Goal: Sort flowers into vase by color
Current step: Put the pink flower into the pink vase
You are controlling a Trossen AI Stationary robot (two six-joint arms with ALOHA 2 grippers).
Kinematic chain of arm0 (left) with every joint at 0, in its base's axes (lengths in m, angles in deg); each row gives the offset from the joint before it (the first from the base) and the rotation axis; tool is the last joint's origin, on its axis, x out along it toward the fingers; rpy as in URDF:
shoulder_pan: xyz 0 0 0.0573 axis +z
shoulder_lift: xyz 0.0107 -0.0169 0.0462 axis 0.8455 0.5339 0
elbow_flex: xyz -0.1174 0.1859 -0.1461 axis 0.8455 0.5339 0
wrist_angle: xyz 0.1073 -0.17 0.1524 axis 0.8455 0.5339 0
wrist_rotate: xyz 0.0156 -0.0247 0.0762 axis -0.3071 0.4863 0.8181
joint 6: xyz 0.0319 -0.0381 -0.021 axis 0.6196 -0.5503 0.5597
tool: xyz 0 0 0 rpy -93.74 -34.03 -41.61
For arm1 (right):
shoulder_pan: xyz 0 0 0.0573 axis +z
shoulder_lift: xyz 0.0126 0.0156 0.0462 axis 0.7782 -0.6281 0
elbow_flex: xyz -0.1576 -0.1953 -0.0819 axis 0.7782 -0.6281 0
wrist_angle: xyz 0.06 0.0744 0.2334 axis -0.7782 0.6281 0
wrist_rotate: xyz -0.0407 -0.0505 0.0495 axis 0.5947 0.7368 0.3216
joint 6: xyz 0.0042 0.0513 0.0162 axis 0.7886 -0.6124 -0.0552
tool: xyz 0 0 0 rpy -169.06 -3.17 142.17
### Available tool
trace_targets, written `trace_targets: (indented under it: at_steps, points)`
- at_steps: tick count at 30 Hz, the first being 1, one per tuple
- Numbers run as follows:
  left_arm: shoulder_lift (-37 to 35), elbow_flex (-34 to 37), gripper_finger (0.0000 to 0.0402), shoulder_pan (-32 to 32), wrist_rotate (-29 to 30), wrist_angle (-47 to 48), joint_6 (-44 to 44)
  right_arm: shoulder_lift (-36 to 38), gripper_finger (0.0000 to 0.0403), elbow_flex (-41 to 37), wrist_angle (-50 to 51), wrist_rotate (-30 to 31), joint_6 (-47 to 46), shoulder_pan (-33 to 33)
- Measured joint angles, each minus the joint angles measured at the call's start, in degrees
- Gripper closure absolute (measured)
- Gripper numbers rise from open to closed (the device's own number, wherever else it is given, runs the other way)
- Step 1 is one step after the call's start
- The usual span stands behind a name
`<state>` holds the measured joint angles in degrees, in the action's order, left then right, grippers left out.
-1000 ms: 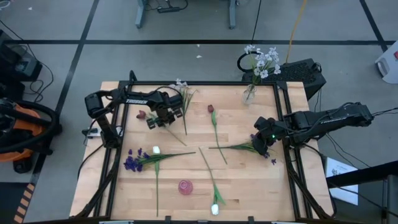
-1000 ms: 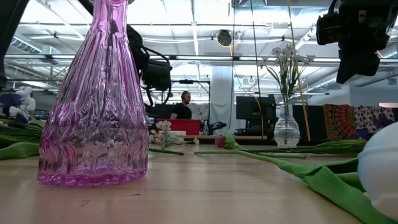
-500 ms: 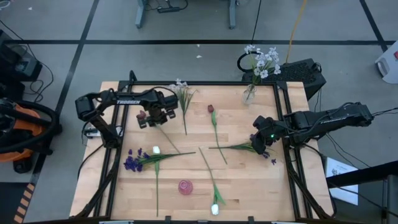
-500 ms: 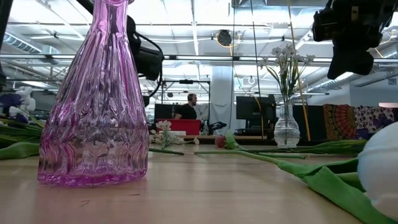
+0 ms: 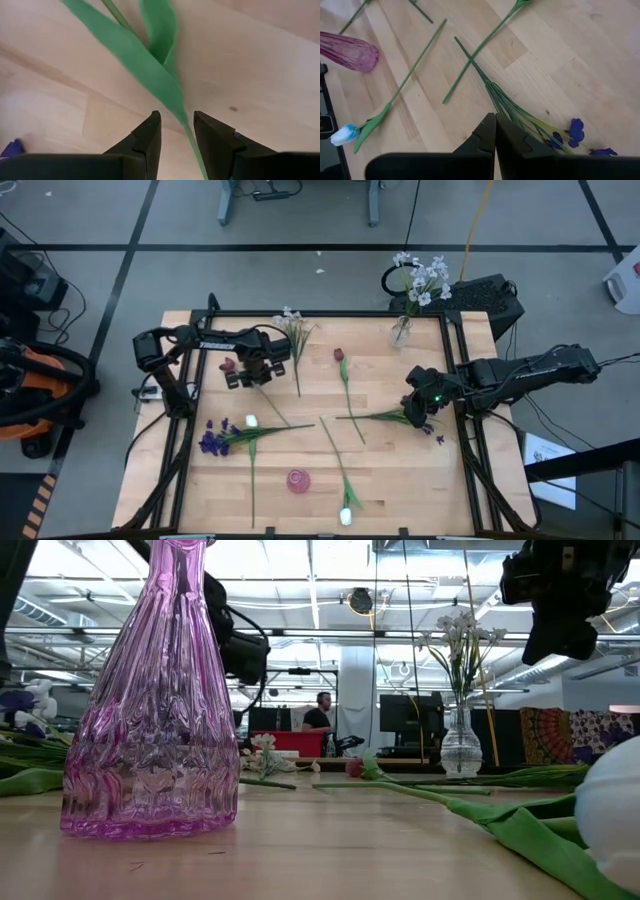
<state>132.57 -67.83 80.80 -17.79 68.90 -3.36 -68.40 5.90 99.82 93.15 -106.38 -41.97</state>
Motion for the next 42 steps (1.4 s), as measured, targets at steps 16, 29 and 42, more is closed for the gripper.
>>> trace_targets:
  at_steps: [16, 29, 42]
  points:
    - [1.08, -0.02, 0.0390, -4.70, 0.78, -2.27, 4.12, -0.34, 0.0403, 0.00, -3.31, 1.19, 1.19, -0.01]
    - [-23.27, -0.01, 0.0397, -10.29, 16.62, -13.81, 17.43, -8.04, 0.0403, -0.01, -7.58, 0.83, 2.29, -0.02]
    - [-38.74, -0.02, 0.0399, -14.00, 18.71, -23.04, 48.36, -17.10, 0.0403, -0.02, -22.08, 0.76, -4.22, -0.02]
